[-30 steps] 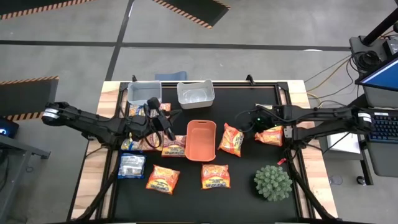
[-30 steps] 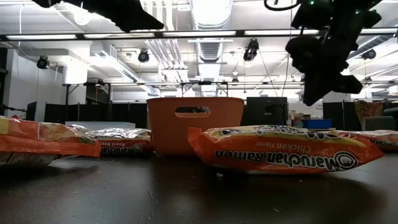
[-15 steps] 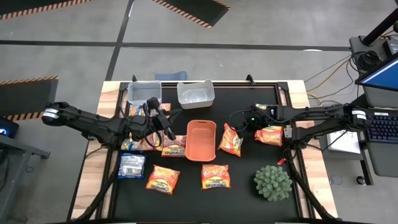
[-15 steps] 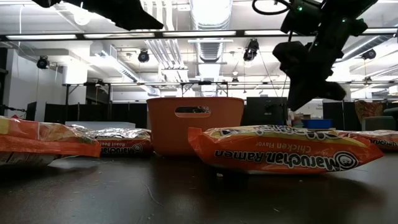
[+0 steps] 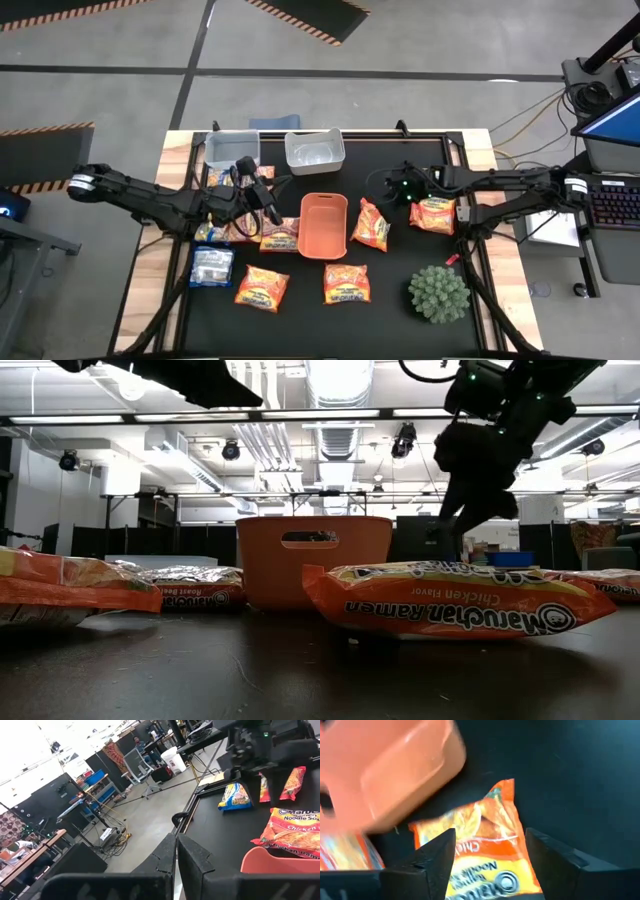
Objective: Sort Maruchan noodles
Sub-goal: Put the orange bag into the white bin
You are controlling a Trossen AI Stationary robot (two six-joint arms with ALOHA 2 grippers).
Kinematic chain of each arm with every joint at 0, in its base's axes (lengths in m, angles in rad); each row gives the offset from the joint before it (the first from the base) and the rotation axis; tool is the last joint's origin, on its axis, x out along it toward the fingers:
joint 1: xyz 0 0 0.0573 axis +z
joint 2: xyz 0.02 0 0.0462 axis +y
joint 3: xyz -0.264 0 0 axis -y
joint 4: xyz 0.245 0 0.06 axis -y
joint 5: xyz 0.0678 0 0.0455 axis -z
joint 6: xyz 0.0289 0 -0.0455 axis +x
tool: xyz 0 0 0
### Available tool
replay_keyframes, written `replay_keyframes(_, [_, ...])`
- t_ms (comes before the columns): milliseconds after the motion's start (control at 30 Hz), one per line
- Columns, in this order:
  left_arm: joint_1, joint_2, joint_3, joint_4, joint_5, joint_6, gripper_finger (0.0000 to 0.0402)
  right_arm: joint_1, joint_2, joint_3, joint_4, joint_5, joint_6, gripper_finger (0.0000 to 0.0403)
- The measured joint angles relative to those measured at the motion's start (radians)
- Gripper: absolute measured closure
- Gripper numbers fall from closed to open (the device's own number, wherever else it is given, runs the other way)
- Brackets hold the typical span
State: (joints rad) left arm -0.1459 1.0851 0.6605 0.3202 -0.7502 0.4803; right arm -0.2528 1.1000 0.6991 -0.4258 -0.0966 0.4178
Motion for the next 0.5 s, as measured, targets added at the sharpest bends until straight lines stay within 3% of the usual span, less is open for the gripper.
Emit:
replay_keyframes(167, [0.0, 0.0, 0.0, 0.0, 0.0, 0.0, 0.0402, 0.001, 0.039, -0.001, 0.0, 0.0, -0.208, 0.0162])
replay_keyframes(500, [0.0, 0.0, -0.001, -0.025, 0.002, -0.027, 0.0402, -0.001, 0.164, -0.032, 0.128, -0.017, -0.282, 0.0165])
